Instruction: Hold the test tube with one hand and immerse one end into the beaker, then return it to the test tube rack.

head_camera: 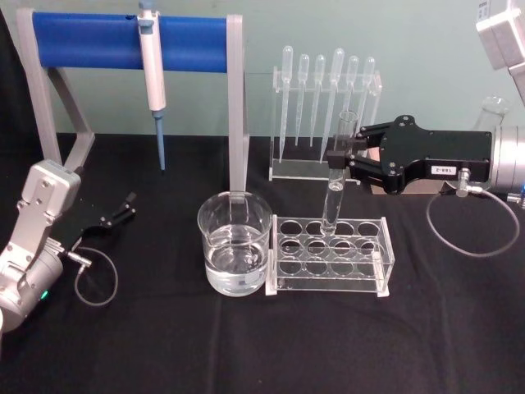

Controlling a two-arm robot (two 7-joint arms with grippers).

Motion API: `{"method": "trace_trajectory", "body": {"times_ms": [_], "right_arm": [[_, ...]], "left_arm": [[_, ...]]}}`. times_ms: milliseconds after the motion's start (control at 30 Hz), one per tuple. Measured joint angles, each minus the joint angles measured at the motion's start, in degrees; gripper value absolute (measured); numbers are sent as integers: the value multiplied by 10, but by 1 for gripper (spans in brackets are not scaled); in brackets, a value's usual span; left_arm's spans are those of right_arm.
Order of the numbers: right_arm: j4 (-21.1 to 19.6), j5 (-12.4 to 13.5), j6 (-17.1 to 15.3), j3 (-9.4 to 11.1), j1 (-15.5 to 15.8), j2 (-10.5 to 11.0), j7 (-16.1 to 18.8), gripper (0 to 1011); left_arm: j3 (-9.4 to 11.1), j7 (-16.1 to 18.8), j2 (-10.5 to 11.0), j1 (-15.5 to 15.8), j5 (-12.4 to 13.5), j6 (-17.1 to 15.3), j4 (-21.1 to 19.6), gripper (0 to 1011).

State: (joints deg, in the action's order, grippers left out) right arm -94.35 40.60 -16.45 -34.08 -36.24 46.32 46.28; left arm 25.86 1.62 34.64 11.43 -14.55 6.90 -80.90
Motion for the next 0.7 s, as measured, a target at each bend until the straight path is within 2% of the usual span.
{"method": "trace_trajectory", "body": {"times_ms": [700], "right_arm": [[0,0,0,0,0,0,0,246]], "left_arm": [[0,0,0,0,0,0,0,1000]]}}
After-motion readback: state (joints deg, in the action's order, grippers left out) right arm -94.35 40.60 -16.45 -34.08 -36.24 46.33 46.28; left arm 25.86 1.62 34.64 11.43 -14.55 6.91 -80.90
